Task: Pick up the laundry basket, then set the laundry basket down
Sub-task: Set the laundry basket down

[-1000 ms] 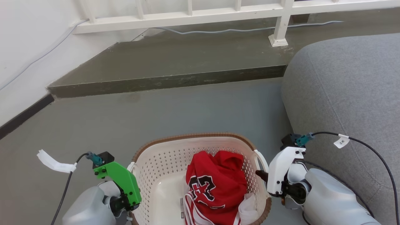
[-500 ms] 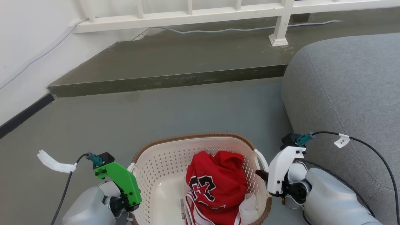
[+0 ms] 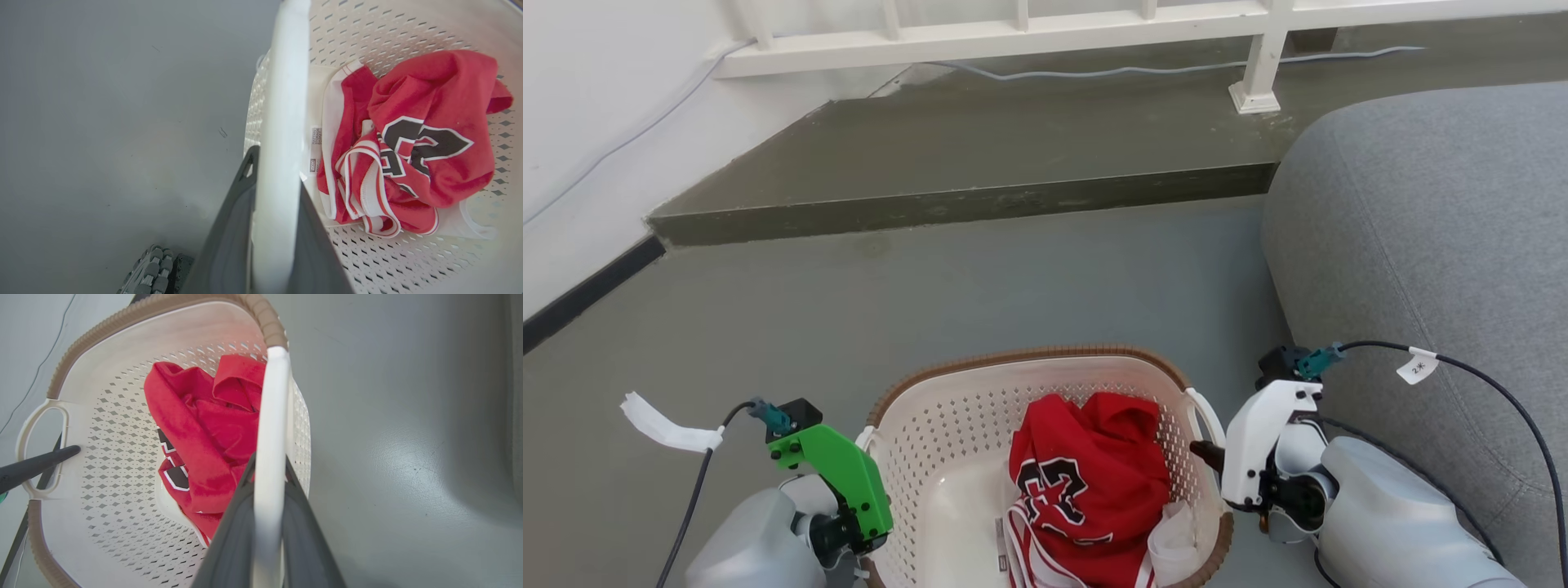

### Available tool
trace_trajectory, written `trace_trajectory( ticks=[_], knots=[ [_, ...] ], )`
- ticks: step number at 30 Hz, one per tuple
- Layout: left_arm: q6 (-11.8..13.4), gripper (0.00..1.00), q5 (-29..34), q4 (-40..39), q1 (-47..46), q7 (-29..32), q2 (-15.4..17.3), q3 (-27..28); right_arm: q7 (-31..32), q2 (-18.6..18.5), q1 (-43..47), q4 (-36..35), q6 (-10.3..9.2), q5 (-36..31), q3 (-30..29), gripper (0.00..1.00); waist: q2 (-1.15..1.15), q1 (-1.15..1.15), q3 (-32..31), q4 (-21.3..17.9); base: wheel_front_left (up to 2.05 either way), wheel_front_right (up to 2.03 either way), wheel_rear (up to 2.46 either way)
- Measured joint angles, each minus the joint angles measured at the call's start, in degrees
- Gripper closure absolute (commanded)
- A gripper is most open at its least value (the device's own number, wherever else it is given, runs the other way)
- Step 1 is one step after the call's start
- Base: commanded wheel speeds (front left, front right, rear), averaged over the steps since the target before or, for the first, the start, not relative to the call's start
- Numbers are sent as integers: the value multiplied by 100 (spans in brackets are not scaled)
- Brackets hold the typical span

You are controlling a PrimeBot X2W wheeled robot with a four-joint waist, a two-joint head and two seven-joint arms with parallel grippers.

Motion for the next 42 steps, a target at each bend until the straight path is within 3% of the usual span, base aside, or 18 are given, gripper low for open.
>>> trace_trajectory(
  ticks=[13,42],
  knots=[
    [4,100,1,-147,-207,-212,21,-30,-214,-129,-263,-238,-1,0,104,100,0,0,483,41,0,0,0],
    [181,100,164,-457,-1301,-1046,25,-122,-1159,-465,-1365,-549,-1,-229,291,100,0,1,2518,131,0,0,0]
  ],
)
